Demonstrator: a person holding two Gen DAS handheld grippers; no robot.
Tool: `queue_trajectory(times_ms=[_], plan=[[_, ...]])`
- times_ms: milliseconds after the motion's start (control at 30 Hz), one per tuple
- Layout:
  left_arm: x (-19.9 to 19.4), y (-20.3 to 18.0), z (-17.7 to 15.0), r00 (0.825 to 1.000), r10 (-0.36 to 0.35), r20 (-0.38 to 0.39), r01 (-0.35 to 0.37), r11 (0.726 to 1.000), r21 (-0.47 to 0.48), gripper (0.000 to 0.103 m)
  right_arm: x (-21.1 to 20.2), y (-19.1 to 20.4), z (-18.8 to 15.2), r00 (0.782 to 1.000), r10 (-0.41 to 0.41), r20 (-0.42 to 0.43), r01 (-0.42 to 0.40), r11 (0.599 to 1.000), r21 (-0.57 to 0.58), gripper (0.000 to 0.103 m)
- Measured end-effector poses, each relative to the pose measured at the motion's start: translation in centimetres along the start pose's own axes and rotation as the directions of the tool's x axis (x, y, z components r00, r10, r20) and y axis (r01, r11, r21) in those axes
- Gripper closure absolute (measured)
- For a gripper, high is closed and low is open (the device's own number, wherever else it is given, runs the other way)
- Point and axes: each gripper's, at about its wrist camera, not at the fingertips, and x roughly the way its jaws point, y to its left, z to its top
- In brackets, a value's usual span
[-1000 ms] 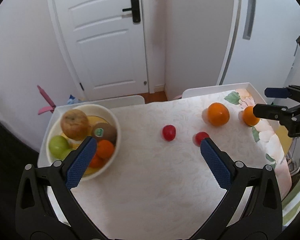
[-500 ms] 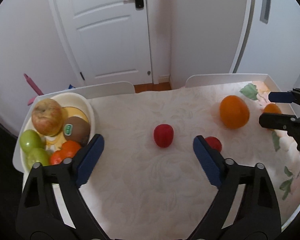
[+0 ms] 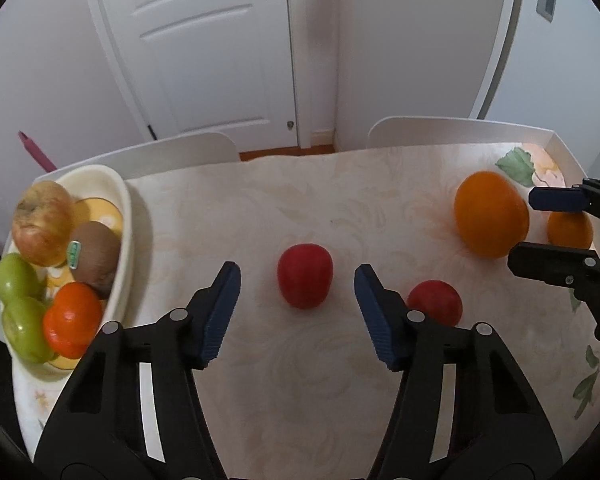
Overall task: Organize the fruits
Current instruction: 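Grasp the red tomato with the left tool while the right tool grasps the large orange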
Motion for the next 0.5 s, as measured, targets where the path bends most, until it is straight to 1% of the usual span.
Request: queue_trajectory(times_ms=[33, 100, 133, 167, 200, 333, 400, 500], plan=[[0.1, 0.0, 0.0, 1.0, -0.001, -0.002, 0.001, 1.0, -0.001, 0.042, 0.2, -0.1, 0.0, 1.0, 0.004, -0.003, -0.004, 1.0, 0.003, 0.015], [0.4, 0.0, 0.0, 1.0, -0.007, -0.008, 0.007, 1.0, -0.009, 0.051, 0.3, -0.3, 0.1, 1.0, 0.012, -0.005, -0.012, 1.0, 0.007, 0.016], [0.5, 0.0, 0.0, 1.0, -0.012, -0.012, 0.012, 1.0, -0.011, 0.054, 0.4, -0.3, 0.1, 1.0, 0.014, -0.006, -0.014, 1.0, 0.007, 0.016], [0.6, 0.0, 0.0, 1.0, -0.014, -0.015, 0.014, 1.0, -0.012, 0.062, 0.5, -0.3, 0.2, 1.0, 0.015, -0.008, -0.015, 1.0, 0.007, 0.017], [0.7, -0.1, -0.1, 1.0, -0.015, -0.021, 0.014, 1.0, -0.01, 0.066, 0.7, -0.2, 0.2, 1.0, 0.016, -0.011, -0.016, 1.0, 0.006, 0.018], [0.8, -0.1, -0.4, 1.0, -0.012, -0.029, 0.011, 1.0, -0.002, 0.068, 1.0, 0.0, 0.4, 1.0, 0.013, -0.012, -0.013, 1.0, -0.006, 0.018], [0.8, -0.2, -0.5, 0.999, -0.015, -0.028, 0.015, 1.0, -0.009, 0.068, 1.1, 0.0, 0.5, 1.0, 0.013, -0.011, -0.013, 1.0, -0.007, 0.024], [0.6, -0.1, -0.6, 1.0, -0.014, -0.026, 0.014, 1.0, -0.013, 0.068, 1.4, 0.1, 0.7, 1.0, 0.01, -0.018, -0.011, 1.0, -0.016, 0.028]])
